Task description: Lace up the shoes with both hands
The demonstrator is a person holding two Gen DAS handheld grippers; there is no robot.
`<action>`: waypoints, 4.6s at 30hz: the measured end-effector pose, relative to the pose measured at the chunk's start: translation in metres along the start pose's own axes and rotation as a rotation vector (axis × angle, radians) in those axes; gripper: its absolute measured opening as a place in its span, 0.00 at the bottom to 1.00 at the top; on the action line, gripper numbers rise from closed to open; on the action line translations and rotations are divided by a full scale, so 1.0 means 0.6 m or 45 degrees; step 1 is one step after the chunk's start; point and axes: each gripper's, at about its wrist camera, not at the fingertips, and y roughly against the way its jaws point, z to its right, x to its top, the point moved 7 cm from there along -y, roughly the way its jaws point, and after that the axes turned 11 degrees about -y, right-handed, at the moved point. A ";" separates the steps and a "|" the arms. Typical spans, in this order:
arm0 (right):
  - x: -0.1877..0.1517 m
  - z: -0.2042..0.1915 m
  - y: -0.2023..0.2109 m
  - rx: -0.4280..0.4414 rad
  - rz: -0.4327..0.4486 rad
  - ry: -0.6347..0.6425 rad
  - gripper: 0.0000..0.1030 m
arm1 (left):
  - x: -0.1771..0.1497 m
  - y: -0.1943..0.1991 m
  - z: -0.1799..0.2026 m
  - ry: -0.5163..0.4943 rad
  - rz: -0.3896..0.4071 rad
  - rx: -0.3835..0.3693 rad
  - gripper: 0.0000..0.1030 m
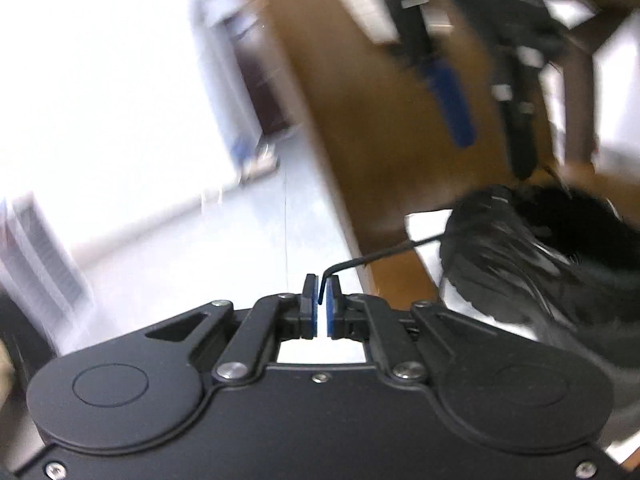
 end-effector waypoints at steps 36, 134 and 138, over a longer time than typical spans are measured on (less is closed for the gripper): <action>0.153 -0.043 -0.157 0.184 0.163 0.023 0.51 | -0.148 -0.015 -0.110 1.017 -0.454 -0.124 0.78; -0.205 -0.026 -0.111 0.092 1.005 -1.344 0.08 | 0.070 0.062 0.152 -0.795 0.303 0.278 0.05; -0.201 -0.031 -0.113 0.040 1.003 -1.337 0.09 | 0.070 0.060 0.165 -0.820 0.318 0.263 0.05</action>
